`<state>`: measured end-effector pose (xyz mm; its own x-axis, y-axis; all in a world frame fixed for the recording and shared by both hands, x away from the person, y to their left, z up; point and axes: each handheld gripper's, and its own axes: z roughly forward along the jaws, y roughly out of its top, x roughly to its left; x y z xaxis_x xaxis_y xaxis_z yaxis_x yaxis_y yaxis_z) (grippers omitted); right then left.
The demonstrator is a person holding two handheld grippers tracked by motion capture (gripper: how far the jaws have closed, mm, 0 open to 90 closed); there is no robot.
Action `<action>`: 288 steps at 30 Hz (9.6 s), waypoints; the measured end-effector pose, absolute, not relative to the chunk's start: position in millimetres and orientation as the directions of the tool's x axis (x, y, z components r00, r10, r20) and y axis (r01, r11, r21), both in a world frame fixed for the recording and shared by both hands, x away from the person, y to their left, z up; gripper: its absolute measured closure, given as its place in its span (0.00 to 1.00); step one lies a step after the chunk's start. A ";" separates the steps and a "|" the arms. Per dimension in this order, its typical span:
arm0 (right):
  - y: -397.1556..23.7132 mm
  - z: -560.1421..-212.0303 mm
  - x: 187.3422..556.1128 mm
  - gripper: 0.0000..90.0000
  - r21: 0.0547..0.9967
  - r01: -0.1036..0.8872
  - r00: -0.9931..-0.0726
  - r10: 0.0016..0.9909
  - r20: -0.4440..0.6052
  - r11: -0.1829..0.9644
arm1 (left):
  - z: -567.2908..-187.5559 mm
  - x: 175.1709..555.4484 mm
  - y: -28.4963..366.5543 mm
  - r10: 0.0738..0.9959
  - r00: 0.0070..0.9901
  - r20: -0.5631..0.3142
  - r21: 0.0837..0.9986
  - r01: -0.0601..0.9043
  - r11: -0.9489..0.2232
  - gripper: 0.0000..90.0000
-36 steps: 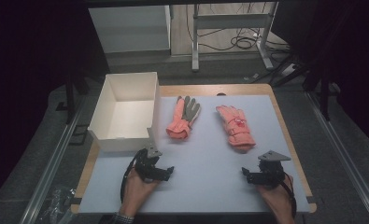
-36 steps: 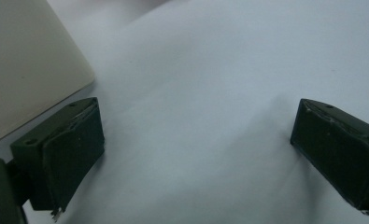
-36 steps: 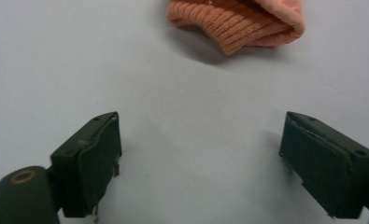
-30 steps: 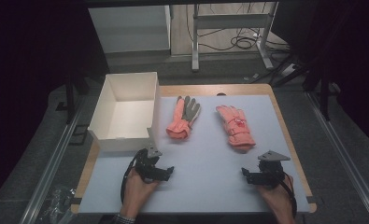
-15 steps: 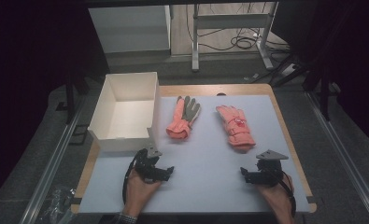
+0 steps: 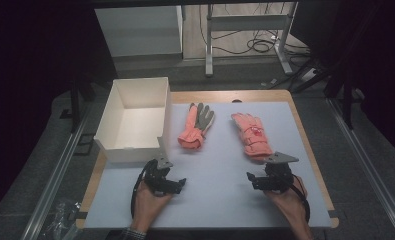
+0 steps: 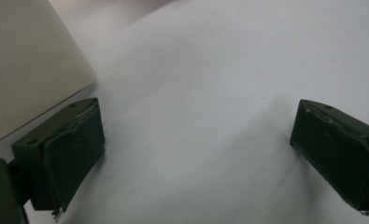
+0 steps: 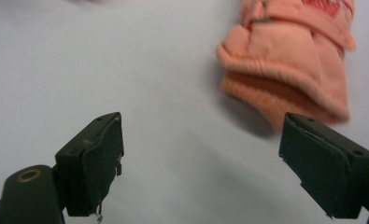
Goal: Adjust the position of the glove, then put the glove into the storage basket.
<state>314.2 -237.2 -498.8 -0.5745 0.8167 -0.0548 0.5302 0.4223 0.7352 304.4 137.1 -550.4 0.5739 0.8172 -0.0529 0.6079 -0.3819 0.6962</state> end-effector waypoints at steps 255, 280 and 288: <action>-184.3 -432.3 336.5 0.92 0.680 0.655 -0.657 0.693 0.296 0.330 | -550.7 304.3 136.4 0.817 0.574 -0.055 0.696 0.609 -0.381 0.03; -200.8 -438.3 329.3 0.56 0.748 0.546 -0.679 0.723 0.131 0.377 | -550.7 304.4 136.5 0.816 0.576 -0.051 0.696 0.607 -0.384 0.03; -232.5 -459.6 319.3 0.67 0.725 0.577 -0.666 0.731 0.151 0.376 | -550.6 304.3 136.6 0.815 0.577 -0.051 0.693 0.608 -0.387 0.03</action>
<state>319.3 -232.5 -459.6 -0.6659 0.7306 0.1509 0.5767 0.3757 0.7255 304.3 136.6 -550.6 0.5771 0.8151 -0.0507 0.6078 -0.3873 0.6932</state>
